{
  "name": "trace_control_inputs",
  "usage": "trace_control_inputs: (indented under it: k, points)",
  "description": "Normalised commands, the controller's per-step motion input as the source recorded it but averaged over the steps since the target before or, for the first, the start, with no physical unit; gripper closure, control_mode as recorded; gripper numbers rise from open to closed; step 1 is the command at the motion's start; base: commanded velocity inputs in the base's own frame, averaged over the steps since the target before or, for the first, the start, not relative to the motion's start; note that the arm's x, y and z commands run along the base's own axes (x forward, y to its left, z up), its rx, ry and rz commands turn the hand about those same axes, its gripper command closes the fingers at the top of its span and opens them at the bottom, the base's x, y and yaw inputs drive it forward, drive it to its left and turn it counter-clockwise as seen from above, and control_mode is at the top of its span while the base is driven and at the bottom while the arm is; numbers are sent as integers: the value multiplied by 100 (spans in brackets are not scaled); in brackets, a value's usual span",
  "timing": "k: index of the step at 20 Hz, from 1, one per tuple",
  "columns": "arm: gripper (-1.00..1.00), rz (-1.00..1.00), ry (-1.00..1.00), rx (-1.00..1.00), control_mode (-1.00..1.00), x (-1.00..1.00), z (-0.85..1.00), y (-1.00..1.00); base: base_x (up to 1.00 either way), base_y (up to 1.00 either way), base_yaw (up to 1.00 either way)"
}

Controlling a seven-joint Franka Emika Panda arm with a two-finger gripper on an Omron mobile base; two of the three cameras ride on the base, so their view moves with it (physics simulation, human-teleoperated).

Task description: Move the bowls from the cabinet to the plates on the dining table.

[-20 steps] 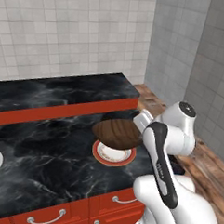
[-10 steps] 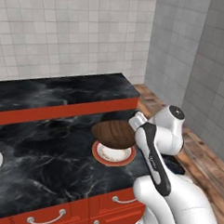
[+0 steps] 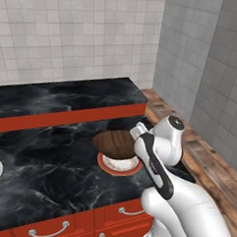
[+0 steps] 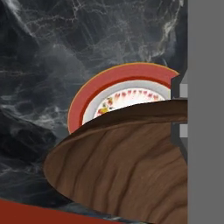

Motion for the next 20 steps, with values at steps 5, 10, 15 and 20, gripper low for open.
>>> trace_control_inputs:
  k: [5, 10, 15, 20]
  points:
    - [100, 0, 0, 0, -100, 22, -42, 6, 0, 0, 0]
    - [100, 0, 0, 0, -100, 11, -38, 0, 0, 0, 0]
    - [100, 0, 0, 0, -100, 0, -30, 0, 0, 0, 0]
    - [100, 0, 0, 0, -100, 0, -35, 0, 0, 0, 0]
